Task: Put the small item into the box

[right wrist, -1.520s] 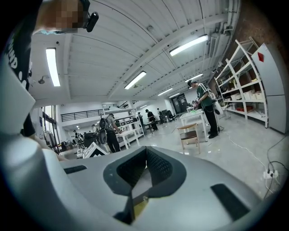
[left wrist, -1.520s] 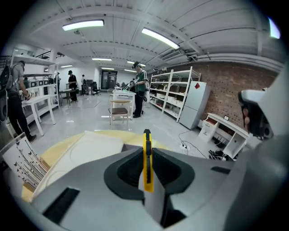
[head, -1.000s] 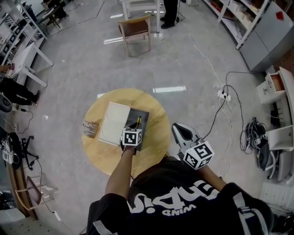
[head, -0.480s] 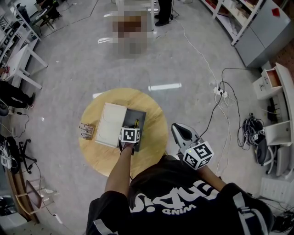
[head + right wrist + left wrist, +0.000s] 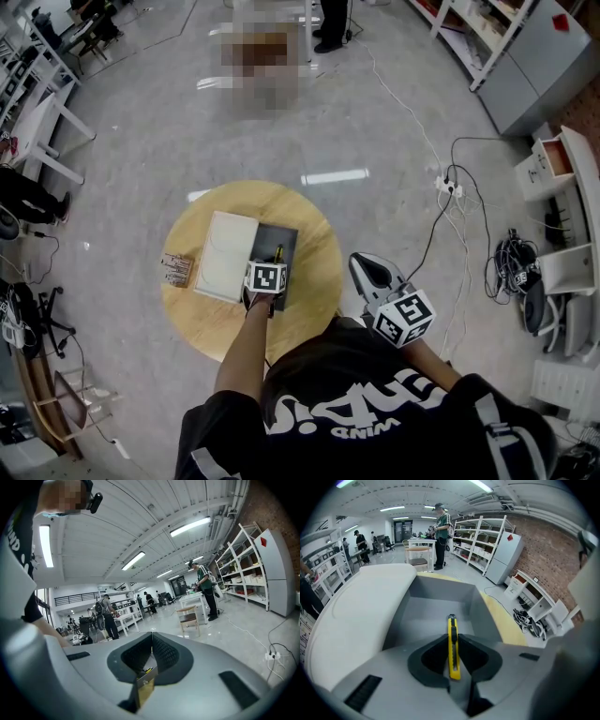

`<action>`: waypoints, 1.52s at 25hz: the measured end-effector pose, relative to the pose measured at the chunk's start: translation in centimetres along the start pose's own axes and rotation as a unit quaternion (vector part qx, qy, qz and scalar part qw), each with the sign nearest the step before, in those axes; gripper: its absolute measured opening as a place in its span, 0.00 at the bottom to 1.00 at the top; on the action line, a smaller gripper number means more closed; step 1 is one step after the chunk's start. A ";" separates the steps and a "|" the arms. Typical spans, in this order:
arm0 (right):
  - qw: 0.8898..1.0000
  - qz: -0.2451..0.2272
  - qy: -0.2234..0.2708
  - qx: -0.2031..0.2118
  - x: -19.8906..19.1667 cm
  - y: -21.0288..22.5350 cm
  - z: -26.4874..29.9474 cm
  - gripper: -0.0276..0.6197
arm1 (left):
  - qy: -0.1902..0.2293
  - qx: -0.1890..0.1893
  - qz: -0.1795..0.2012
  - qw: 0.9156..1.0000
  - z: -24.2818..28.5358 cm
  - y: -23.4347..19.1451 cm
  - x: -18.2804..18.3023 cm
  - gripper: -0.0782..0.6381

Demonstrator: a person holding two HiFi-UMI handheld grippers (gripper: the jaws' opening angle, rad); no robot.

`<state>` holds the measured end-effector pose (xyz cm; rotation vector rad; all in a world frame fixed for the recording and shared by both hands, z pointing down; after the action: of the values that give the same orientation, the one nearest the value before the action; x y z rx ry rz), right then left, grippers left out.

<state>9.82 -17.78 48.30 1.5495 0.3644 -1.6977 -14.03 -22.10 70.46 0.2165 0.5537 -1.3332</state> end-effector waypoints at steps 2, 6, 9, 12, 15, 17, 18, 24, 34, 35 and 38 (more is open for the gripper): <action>1.000 0.000 0.000 0.001 0.0 -0.1 0.1 0.05 | 0.001 0.003 0.011 1.000 -0.5 0.1 0.4 0.21; 1.000 -0.001 0.000 0.002 0.0 -0.5 0.1 0.05 | -0.003 0.001 0.009 1.000 0.2 0.1 -0.4 0.23; 1.000 -0.001 -0.001 0.002 0.0 -0.4 0.1 0.05 | 0.002 0.006 0.012 1.000 0.0 0.2 -0.1 0.23; 1.000 0.000 0.001 0.003 0.0 -0.4 0.1 0.05 | 0.008 0.010 0.009 1.000 -0.1 0.2 -0.2 0.23; 1.000 -0.001 0.003 0.007 0.1 -0.4 0.2 0.05 | 0.018 0.011 0.011 1.000 -0.9 0.4 0.3 0.23; 1.000 -0.001 0.004 0.009 0.1 -0.5 0.2 0.05 | 0.027 0.014 0.011 0.999 -1.2 0.4 0.2 0.23; 1.000 0.000 0.004 0.010 0.1 -0.5 0.2 0.05 | 0.036 0.016 0.011 0.999 -1.4 0.4 0.4 0.23; 1.000 -0.002 0.006 0.018 0.1 -0.6 0.3 0.05 | 0.078 0.017 0.015 0.997 -4.3 0.8 2.3 0.14; 0.999 -0.012 0.005 0.033 0.3 -0.9 0.7 0.05 | 0.228 0.016 0.009 0.973 -14.6 2.0 5.7 0.13; 0.999 -0.013 0.005 0.035 0.4 -1.0 0.7 0.05 | 0.244 0.018 0.004 0.969 -15.9 2.0 5.8 0.13; 0.999 -0.018 0.007 0.041 0.8 -1.0 0.9 0.05 | 0.284 0.021 -0.009 0.959 -19.4 2.2 5.9 0.13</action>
<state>8.59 -18.01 47.47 1.6235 0.3348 -1.7489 -16.12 -17.80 50.59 0.6431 1.0104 -1.2982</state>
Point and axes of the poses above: the fingertips, and each gripper's own axes: z forward along the fingers, y to its right, x out of its top, the point moved 7 cm from there along -z, backward along the fingers, and after that the axes turned 3 degrees about x, right-handed, at the moved point
